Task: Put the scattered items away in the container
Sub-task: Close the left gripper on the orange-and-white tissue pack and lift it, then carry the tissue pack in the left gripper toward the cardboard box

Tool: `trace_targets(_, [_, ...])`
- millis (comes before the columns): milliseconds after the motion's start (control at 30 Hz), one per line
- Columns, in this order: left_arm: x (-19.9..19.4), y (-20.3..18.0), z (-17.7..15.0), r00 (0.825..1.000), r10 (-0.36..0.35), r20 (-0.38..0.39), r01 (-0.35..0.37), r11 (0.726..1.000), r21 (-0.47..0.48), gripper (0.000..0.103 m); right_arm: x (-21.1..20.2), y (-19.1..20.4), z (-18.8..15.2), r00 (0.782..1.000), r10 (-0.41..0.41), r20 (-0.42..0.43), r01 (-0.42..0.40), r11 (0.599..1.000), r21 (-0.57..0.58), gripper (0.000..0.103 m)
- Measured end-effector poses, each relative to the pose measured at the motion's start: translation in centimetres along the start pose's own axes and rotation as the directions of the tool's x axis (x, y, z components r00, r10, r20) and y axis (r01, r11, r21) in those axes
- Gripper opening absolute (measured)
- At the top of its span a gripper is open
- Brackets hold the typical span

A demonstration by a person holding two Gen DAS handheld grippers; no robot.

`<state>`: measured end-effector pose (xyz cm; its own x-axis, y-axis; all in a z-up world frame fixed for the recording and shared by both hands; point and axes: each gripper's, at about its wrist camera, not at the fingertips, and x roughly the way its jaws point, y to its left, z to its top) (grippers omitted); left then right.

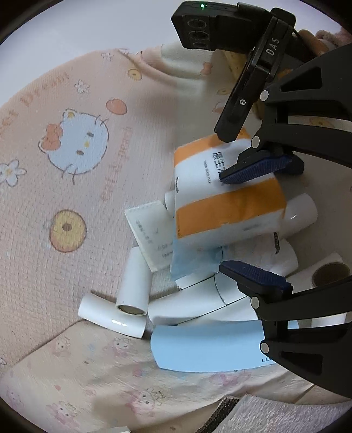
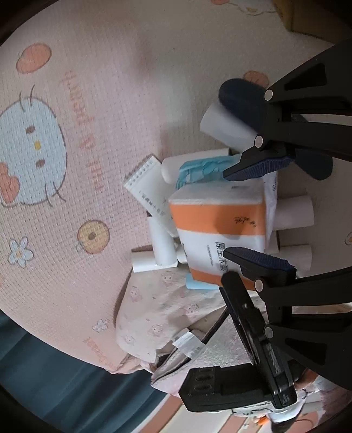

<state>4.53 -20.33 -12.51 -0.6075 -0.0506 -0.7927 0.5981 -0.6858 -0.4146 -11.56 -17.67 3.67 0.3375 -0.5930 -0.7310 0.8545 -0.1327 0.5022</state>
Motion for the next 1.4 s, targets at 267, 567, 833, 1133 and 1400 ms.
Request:
trace_targets(267, [0.6,-0.9,0.4,1.0,-0.01,0.012,0.01,1.0,0.03,0.047,1.7,0.6,-0.1,1.0,-0.007,-0.023,0.006,0.999,-0.045,0.041])
trace_targets(567, [-3.5,-5.4,0.1,0.989,0.004,0.149,-0.041,0.969,0.245,0.044,-1.3,1.6,-1.8,1.0,-0.012,0.022,0.013,0.998,-0.068,0.04])
trace_targets(833, [-5.4,-8.6,-1.4,0.984,-0.029,0.175,-0.037,0.932,0.359,0.044,-5.9,1.4,-1.2,0.993,-0.013,0.119,0.019,0.999,-0.049,0.04])
trace_targets(1133, [-7.0,-12.7,-1.5,0.98,-0.112,0.167,0.022,0.885,0.465,0.044,-10.1,2.2,-2.2,0.983,-0.102,0.154,0.116,0.99,-0.084,0.04])
trace_targets(1400, [-7.9,-19.6,-2.5,0.956,-0.232,0.182,0.056,0.749,0.66,0.044,-14.6,-0.4,-2.3,0.959,-0.194,0.205,0.195,0.981,0.018,0.04])
